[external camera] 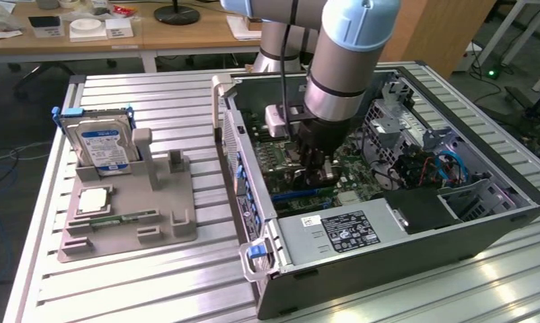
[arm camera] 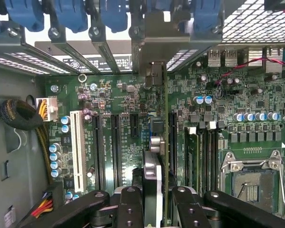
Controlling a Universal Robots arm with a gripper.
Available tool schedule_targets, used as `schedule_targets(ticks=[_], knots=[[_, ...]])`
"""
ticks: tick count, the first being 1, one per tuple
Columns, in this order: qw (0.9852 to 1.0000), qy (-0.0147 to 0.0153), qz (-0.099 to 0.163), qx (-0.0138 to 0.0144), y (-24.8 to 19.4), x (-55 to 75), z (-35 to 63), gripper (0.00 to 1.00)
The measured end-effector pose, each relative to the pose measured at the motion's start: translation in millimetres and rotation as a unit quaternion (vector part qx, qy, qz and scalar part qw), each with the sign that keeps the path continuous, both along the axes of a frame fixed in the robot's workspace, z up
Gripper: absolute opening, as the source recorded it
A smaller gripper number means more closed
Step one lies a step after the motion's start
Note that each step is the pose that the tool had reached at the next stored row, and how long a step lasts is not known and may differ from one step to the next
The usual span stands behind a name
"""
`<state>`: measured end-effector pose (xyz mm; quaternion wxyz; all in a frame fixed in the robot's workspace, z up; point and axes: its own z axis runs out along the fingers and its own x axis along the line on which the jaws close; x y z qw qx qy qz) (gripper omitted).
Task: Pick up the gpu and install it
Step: 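Insert the gpu into the slot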
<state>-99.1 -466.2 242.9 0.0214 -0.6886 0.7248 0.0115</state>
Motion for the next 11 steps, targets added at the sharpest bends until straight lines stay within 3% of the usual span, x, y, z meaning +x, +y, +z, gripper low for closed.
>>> schedule_targets(ticks=[11], knots=[[1.0,0.0,0.0,0.0,-0.1,-2.4,-4.4,0.28]])
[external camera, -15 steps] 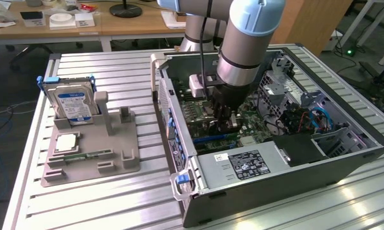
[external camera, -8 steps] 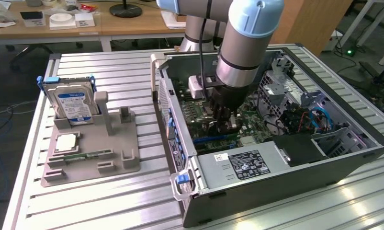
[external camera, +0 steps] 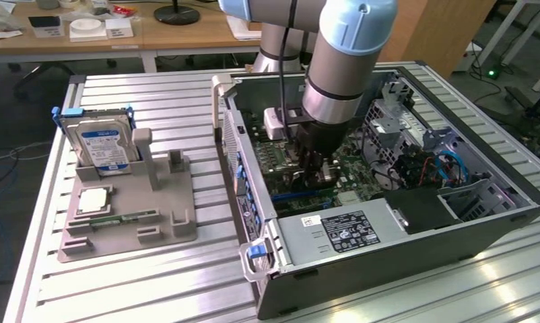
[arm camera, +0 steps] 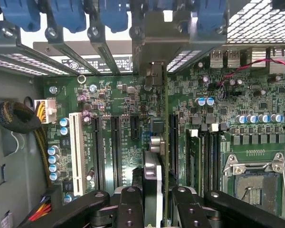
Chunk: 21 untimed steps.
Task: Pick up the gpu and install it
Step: 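Insert the gpu into the slot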
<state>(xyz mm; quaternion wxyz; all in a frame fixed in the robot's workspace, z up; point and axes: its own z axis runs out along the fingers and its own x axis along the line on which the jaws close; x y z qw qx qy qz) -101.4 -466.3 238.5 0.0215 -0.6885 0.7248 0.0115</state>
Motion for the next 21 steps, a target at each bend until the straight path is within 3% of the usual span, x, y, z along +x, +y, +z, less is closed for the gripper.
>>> schedule_targets(ticks=[21], knots=[[1.0,0.0009,0.0,0.0,0.0,-2.1,-3.8,0.28]])
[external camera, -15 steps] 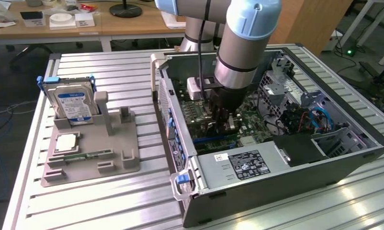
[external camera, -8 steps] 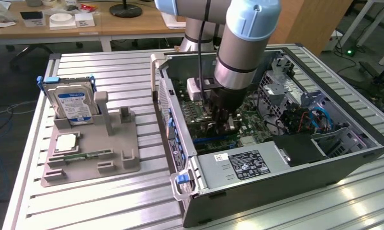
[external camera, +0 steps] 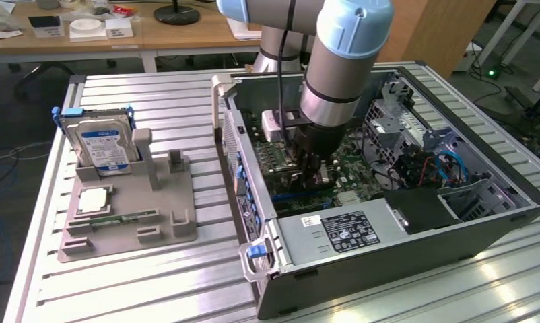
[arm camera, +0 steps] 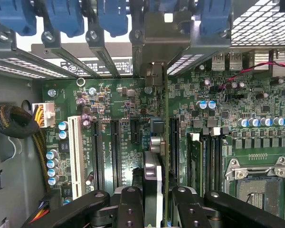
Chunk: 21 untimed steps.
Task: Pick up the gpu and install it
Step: 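Insert the gpu into the slot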
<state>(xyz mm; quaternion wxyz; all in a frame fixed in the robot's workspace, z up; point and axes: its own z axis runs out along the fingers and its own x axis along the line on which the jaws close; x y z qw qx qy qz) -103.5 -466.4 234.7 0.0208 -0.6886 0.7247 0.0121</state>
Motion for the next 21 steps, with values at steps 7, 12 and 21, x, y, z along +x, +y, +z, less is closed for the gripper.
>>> schedule_targets(ticks=[7,12,21], knots=[[1.0,0.0003,0.0,-0.0001,0.0,-0.2,0.0,0.28],[1.0,0.0003,0.0,0.0,0.0,-0.2,-0.1,0.28],[1.0,0.0003,0.0,-0.0001,0.0,-0.2,3.5,0.28]])
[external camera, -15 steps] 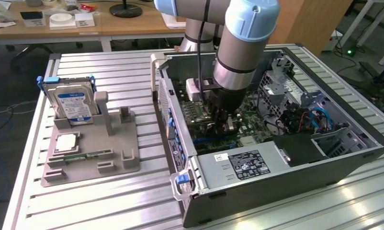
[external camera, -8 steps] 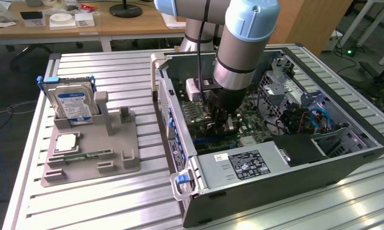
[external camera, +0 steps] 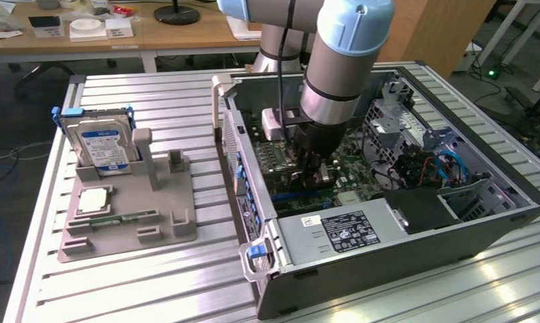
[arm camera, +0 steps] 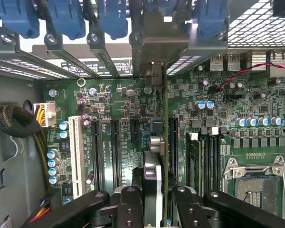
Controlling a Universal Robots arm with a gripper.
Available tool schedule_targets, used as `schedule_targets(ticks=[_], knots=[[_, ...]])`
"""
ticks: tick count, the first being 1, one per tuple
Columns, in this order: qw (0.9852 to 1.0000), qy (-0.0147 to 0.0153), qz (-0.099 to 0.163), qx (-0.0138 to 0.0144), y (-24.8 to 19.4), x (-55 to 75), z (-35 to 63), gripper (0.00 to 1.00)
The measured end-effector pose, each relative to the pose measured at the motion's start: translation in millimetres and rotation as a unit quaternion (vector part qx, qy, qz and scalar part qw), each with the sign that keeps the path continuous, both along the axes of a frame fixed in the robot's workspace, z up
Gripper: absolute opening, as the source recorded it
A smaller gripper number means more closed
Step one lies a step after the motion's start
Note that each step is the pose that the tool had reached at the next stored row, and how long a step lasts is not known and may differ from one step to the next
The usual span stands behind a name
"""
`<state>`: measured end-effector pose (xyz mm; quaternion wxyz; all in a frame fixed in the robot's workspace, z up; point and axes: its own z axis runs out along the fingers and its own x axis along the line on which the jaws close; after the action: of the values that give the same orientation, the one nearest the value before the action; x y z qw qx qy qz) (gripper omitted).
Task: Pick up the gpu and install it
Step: 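Insert the gpu into the slot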
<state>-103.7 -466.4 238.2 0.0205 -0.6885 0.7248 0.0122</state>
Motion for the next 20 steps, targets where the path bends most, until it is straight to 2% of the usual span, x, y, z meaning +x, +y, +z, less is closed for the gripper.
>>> schedule_targets(ticks=[20], knots=[[1.0,0.0,0.006,-0.0001,0.0,0.0,0.8,0.28]])
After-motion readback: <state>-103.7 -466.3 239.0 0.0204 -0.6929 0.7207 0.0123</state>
